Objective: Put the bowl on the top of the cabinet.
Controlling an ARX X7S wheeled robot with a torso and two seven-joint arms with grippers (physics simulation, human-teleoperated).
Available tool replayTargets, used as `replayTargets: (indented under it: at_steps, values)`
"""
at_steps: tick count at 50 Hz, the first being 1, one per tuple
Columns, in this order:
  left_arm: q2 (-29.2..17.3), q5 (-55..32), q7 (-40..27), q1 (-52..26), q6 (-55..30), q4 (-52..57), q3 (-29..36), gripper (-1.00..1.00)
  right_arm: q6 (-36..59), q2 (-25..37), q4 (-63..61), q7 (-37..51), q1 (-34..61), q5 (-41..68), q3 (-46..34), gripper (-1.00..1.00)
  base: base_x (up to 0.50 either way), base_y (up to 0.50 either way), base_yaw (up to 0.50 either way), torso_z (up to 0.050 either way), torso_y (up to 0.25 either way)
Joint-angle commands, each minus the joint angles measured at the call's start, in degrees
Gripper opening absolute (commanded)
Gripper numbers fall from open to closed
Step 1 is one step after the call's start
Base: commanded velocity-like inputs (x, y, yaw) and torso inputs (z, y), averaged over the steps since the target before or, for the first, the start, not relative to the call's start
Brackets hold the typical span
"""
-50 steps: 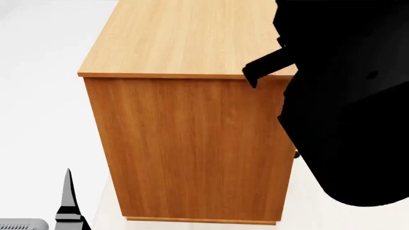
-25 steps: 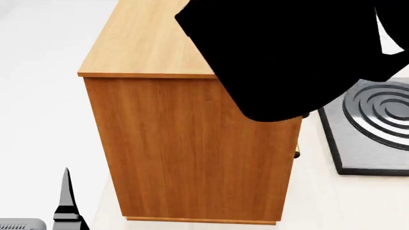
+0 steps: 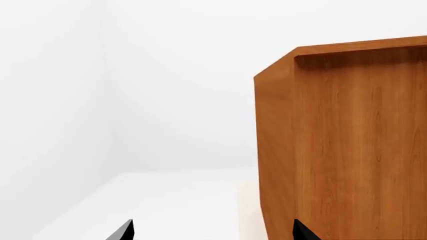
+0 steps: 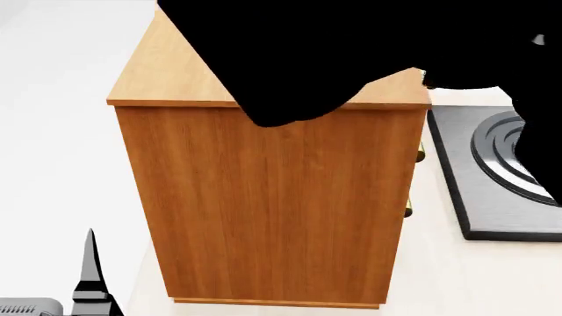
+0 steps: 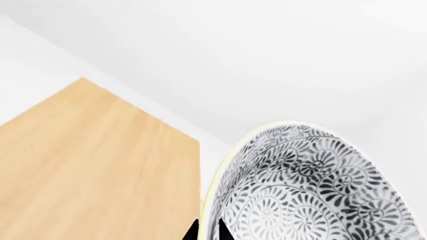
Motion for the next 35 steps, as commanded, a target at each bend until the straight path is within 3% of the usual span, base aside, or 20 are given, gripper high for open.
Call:
replayTargets:
  at_steps: [1, 35]
  values:
    - [-0.1, -0.2, -0.1, -0.1, 0.0, 0.1, 0.0, 1.0, -2.0, -3.6, -0.9, -1.1, -2.4, -3.2, -0.9, -1.0, 0.0, 0.0, 0.0, 0.0, 0.0]
    - [-0.4, -0.2, -0.2, 0.2, 1.0, -1.2, 0.0, 1.0, -8.4, -6.2, -2.2, -10.5, -11.8, -15.0, -5.7, -1.0, 0.0, 0.0, 0.0, 0.0, 0.001]
